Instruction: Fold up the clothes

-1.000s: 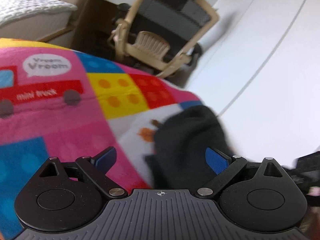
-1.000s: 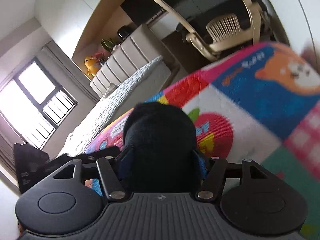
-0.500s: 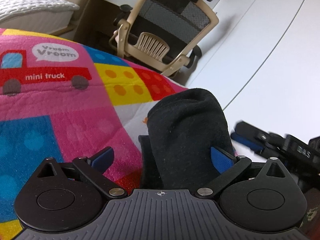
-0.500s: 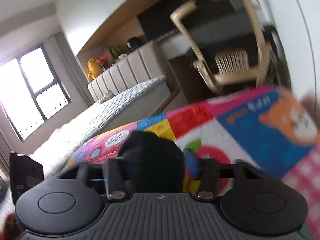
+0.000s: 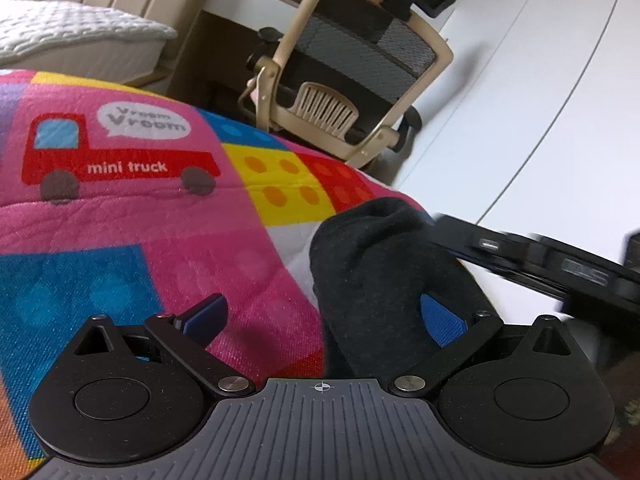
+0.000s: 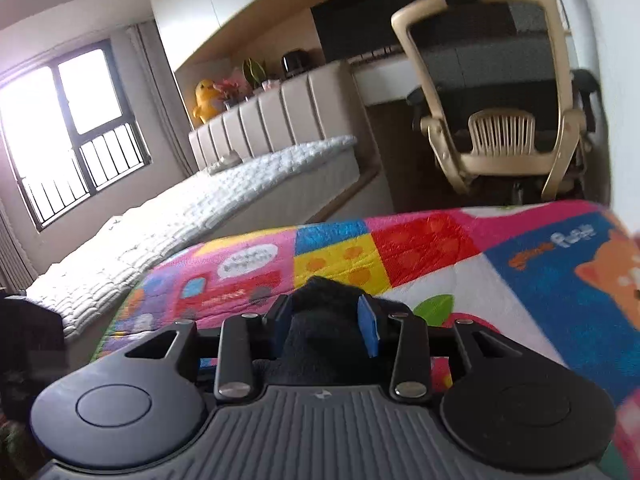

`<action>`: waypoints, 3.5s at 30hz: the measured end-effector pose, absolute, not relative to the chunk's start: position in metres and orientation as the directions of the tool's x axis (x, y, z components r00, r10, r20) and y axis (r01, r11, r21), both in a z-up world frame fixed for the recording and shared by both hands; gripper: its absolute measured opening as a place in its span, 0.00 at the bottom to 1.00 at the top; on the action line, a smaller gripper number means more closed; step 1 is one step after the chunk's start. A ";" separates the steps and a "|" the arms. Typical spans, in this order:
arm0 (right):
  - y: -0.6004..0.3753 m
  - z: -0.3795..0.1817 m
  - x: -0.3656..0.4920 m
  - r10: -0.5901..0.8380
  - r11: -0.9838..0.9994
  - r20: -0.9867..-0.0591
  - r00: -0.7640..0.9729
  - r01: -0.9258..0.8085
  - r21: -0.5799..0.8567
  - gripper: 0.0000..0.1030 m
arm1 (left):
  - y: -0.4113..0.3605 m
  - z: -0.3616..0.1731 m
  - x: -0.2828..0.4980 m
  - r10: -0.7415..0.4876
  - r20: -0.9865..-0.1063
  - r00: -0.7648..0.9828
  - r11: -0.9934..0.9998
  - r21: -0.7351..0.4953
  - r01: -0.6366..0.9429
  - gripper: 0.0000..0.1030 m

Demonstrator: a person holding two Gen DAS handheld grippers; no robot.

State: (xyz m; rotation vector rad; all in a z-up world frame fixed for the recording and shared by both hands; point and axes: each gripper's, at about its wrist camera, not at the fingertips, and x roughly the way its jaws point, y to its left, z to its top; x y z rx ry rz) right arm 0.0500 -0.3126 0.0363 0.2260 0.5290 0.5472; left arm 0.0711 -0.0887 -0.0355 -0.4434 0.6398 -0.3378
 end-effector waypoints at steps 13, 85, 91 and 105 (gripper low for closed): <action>-0.312 0.005 -0.001 0.510 0.860 -0.498 0.701 -0.417 0.293 0.68 | -0.089 -0.036 0.068 -0.399 -0.506 0.765 0.873 -0.465 0.147 1.00; -0.256 0.030 0.077 0.473 0.873 -0.480 0.738 -0.465 0.146 0.58 | -0.087 -0.029 0.049 -0.538 -0.352 0.766 0.784 -0.543 0.301 0.78; -0.259 0.029 0.077 0.484 0.867 -0.474 0.735 -0.475 0.149 0.58 | -0.094 -0.032 0.052 -0.532 -0.384 0.754 0.799 -0.524 0.297 0.74; -0.255 0.030 0.070 0.494 0.858 -0.466 0.734 -0.498 0.124 0.68 | -0.100 -0.038 0.053 -0.526 -0.416 0.742 0.815 -0.497 0.300 0.78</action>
